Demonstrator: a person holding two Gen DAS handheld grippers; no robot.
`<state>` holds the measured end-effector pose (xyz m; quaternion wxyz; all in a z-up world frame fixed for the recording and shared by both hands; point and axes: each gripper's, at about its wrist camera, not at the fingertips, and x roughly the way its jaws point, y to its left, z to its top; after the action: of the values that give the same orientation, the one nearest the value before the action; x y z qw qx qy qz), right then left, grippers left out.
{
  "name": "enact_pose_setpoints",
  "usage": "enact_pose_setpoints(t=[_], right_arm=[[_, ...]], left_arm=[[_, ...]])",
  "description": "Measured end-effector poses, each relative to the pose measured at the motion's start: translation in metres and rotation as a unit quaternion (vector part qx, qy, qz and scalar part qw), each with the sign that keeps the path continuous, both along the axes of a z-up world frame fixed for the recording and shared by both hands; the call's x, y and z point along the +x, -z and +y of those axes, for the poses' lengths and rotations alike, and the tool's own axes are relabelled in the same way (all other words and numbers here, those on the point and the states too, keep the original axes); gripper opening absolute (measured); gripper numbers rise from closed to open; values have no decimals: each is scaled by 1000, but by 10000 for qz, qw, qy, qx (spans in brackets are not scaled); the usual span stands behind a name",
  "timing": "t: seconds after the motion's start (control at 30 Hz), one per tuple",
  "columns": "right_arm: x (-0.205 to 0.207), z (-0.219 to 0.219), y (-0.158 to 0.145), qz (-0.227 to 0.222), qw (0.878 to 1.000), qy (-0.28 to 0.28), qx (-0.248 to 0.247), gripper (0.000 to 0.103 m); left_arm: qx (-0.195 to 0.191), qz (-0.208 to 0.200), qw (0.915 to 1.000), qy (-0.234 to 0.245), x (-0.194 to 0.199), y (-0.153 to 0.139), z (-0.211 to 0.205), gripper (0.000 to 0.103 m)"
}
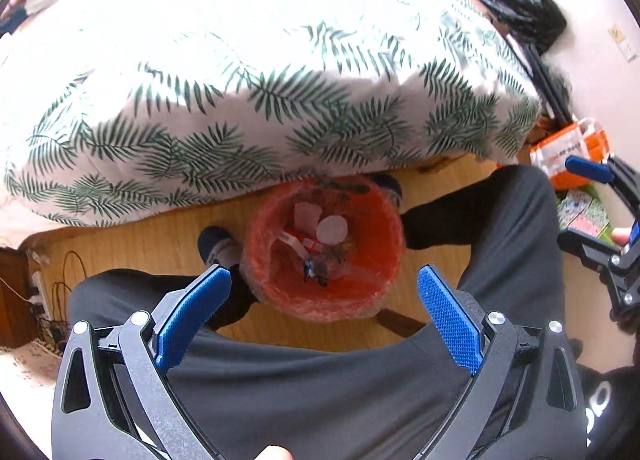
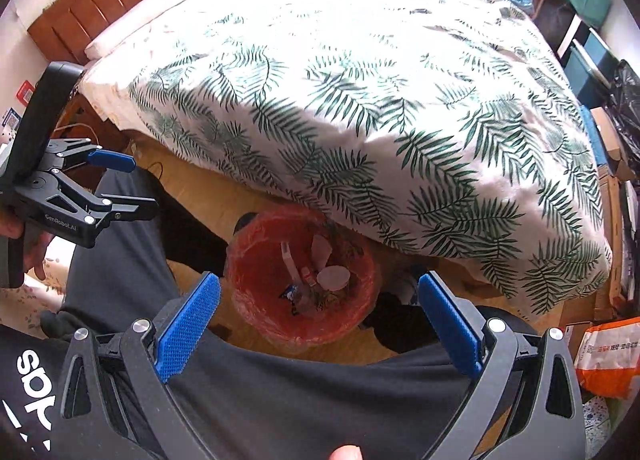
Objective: Collect trash
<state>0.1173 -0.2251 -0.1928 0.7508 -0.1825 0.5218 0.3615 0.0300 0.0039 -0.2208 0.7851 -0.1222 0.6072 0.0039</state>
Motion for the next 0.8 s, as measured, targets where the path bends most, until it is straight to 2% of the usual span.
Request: enact_pose_setpoints(t=[0.1,0.2,0.3,0.57,0.8], right_arm=[[-3,-5,-9,-29,9998,119,183,98],[-7,-11,-18,-173,9989,268,330,98],[-8,-15,-22,-222,9978,473,418,98],[-12,-26,-25,-69,9954,821,483,98],[-17,-36,-28,100,9931,1100,382,98]], left_arm=[[-31,-202,9998,-60,-4,-11,0,97],[135,-491,9987,-101,-10,-22,-2,97],[308,-616,9976,-65,-13,-28,-7,97],[501,-743,9959,102,-27,-46,-24,97],[444,-790,9958,92,-42,-57,-39,97]])
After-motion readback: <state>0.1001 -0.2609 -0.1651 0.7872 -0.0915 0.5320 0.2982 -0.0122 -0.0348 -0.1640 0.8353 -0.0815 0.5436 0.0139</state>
